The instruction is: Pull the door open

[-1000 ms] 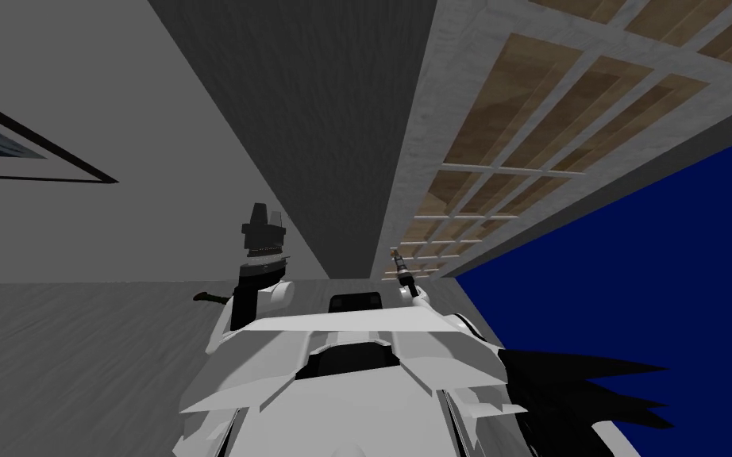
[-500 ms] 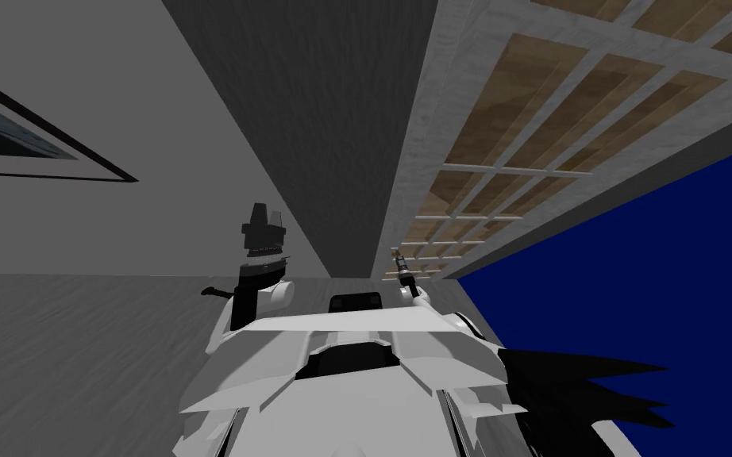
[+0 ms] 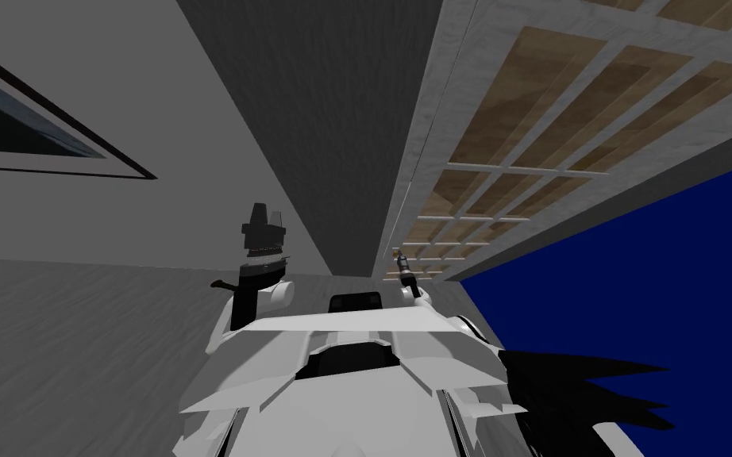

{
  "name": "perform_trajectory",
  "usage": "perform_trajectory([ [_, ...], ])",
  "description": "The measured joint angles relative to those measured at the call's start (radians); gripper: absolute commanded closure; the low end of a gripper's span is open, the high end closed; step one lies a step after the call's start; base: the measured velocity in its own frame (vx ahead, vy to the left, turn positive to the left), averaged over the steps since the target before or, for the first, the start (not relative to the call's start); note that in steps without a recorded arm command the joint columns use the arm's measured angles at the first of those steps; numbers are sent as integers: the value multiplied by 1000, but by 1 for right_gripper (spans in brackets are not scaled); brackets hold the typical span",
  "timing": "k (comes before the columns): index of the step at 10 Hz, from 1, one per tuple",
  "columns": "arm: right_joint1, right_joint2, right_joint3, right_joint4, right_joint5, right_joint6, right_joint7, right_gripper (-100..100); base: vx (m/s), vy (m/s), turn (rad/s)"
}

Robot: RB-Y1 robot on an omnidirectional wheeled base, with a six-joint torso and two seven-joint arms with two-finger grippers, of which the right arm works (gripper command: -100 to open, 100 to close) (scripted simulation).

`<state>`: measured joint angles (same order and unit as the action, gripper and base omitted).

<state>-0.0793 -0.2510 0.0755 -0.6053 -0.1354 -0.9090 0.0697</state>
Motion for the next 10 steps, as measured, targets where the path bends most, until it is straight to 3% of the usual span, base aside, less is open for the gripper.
perform_trajectory([
  [1,8,0,1,-12,-5,6,-19,100,-28,-13,43],
  [3,-4,4,0,16,-20,-9,-57,100,-24,-7,82],
  [5,-8,-5,3,29,-34,-13,-104,100,-35,-7,87],
  [7,29,-11,2,-40,-50,21,-144,100,-23,7,13],
  [9,35,-12,1,-53,-52,31,-153,100,1,-3,3],
  [10,30,-11,2,-36,-51,19,-154,100,13,2,-17],
])
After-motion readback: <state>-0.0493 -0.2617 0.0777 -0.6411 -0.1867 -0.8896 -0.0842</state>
